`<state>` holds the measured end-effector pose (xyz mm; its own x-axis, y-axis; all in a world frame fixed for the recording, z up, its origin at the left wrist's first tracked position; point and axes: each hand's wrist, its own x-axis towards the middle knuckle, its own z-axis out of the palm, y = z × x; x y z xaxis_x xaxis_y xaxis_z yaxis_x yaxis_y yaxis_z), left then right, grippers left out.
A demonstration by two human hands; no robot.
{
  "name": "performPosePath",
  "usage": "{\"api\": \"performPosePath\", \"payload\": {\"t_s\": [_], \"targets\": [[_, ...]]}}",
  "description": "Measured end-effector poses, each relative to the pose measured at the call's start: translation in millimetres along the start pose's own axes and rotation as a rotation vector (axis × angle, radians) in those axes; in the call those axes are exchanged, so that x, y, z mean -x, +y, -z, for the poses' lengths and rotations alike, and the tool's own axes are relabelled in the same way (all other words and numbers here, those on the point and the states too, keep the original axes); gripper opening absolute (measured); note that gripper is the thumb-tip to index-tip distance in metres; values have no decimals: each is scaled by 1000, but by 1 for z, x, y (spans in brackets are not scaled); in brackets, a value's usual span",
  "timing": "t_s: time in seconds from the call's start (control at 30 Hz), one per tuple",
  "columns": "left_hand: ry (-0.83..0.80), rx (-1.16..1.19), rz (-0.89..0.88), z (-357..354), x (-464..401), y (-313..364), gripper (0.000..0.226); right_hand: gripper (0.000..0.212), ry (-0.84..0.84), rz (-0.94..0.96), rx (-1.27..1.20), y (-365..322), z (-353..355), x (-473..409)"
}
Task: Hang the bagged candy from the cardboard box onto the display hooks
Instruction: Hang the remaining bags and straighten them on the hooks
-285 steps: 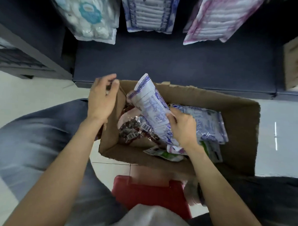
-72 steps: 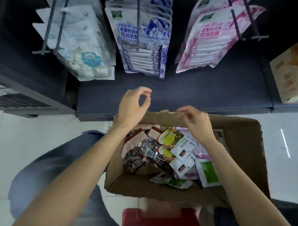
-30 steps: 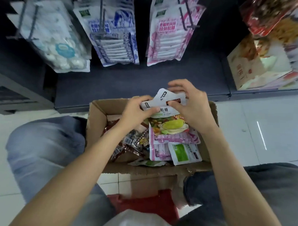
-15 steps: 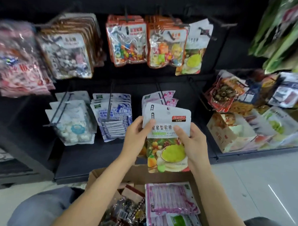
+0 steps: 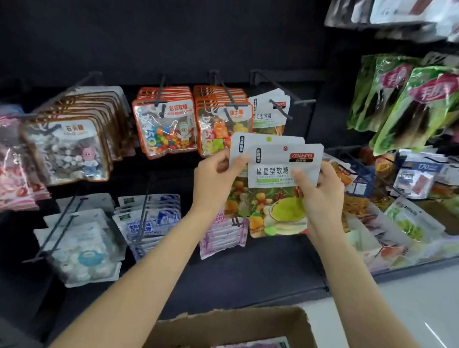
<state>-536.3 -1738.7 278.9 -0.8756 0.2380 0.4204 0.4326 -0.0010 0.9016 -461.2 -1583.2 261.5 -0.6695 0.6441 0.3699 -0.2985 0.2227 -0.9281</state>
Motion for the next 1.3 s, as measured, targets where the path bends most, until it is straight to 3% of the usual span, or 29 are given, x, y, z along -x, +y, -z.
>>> {"api": "performPosePath", "payload": {"t_s": [0.07,0.2,0.37,0.8,1.1,1.3], "targets": [[1,3,-62,-16,-19,6,6,14,16,39,19,-4,6,-26],[19,-48,-190,-40,-43,8,39,13,24,50,26,2,18,-61],[24,-209,-287,-63,-60,-4,22,14,43,-17,5,19,25,-87],[213,-262,-364,-72,-67,-22,24,17,-28,-13,25,26,16,-111],[193,-273,-359,-76,-70,-24,25,17,-75,-17,15,29,24,-115],[184,-638,-324,-82,-98,-22,37,7,71,125,179,29,20,-112]]}}
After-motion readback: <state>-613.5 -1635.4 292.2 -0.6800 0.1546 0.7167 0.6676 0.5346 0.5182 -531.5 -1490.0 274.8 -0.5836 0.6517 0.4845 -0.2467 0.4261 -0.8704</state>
